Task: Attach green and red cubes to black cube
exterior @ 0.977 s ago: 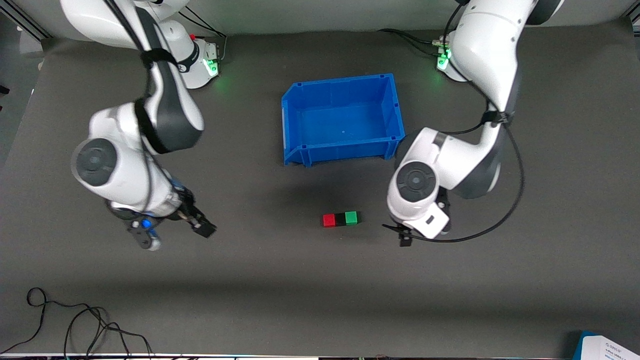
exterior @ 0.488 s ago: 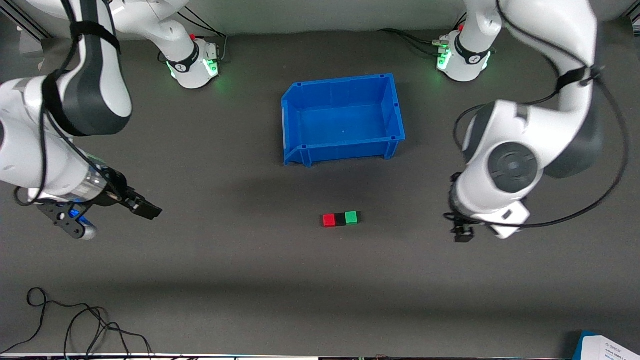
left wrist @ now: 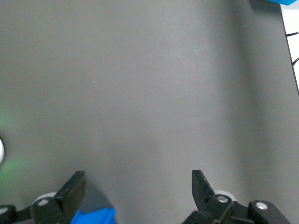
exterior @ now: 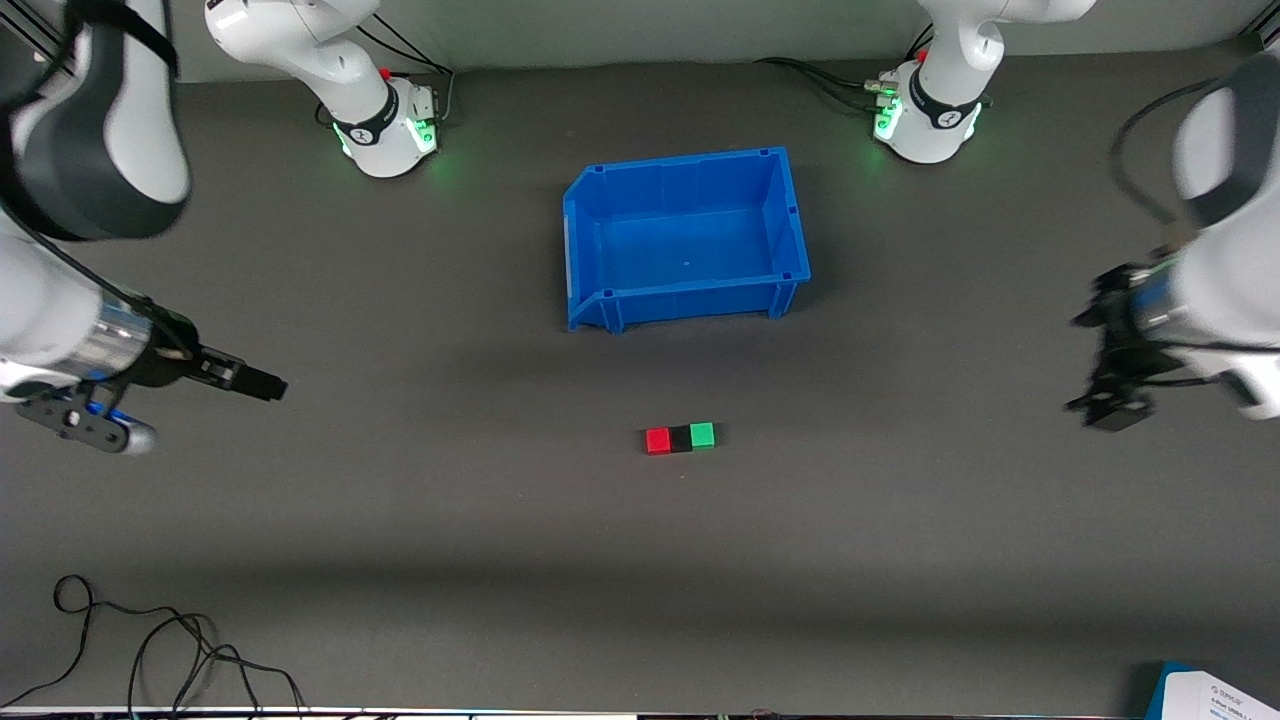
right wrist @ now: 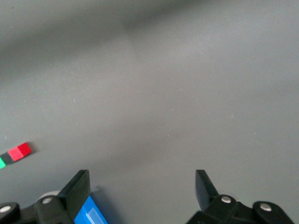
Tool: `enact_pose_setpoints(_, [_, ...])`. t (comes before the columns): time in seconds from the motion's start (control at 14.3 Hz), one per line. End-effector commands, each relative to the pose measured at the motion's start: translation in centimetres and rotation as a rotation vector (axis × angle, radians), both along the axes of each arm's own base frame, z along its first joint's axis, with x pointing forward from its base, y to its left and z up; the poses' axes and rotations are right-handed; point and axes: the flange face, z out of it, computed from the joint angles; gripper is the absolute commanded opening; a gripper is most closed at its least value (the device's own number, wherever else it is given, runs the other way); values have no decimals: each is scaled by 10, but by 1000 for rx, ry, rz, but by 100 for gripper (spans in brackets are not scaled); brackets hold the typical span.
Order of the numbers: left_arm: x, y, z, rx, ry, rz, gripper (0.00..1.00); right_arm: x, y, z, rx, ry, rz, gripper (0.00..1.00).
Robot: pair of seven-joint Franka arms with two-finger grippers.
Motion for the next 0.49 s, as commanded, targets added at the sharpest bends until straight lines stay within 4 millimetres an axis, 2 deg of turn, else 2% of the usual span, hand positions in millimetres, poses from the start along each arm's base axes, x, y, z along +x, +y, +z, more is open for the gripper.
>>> enact_pose_setpoints(0.0, [-17, 30, 21, -11, 19, -128, 100, -22, -2, 30, -36, -10, 66, 100])
enact_pose_setpoints(0.21, [-28, 44, 35, -31, 48, -328, 100, -42, -14, 46, -37, -17, 80, 100])
enact_pose_setpoints(0.42, [-46, 73, 49, -78, 103, -649, 100, -55, -14, 59, -31, -37, 136, 100])
